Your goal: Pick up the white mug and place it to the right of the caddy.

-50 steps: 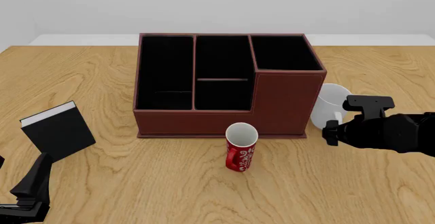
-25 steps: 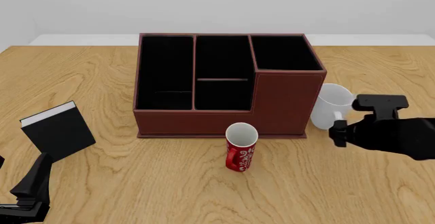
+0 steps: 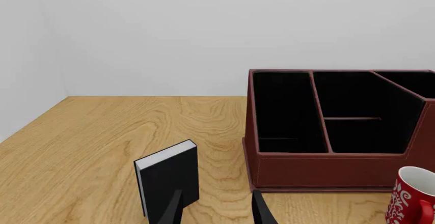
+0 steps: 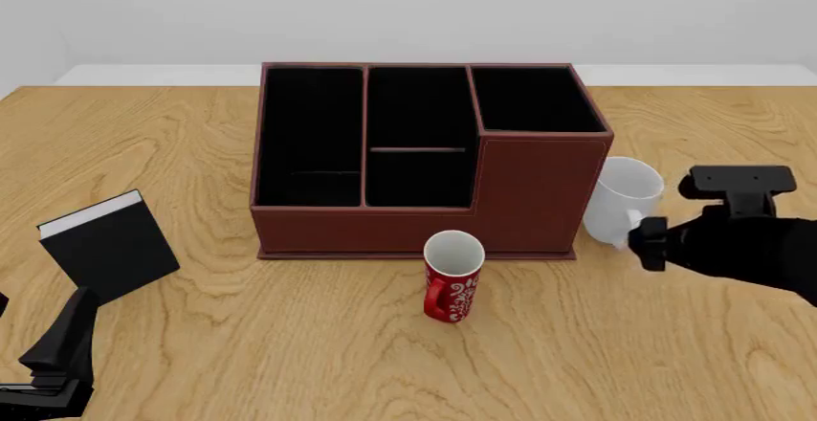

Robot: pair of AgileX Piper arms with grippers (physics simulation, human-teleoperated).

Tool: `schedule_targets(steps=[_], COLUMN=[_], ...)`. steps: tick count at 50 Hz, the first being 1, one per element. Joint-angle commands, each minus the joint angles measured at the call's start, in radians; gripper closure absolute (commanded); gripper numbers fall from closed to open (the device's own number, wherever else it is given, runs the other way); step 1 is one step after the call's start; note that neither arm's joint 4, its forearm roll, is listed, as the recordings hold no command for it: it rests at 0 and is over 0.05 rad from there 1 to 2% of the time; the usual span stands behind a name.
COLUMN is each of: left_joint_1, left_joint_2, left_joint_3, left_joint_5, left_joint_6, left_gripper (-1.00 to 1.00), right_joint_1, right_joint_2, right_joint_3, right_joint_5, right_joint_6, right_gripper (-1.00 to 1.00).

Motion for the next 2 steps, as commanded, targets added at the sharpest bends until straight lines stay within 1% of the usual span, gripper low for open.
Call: schedule_targets(steps=[1,2], left_joint_1=[0.0,0.0], left_joint_2=[0.0,0.0], left_joint_3=[0.0,0.0], left_joint_5=[0.0,0.0], left_joint_6=[0.0,0.0], left_gripper=[-1.0,-1.0], right_joint_1=[0.002,0.002], right_joint_2=[-0.045,-0.051], right_joint_3=[-0.005,-0.006], right_joint_5=[0.032,0.037], right_joint_6=[-0.006,-0.007], right_gripper=[-1.0,-1.0])
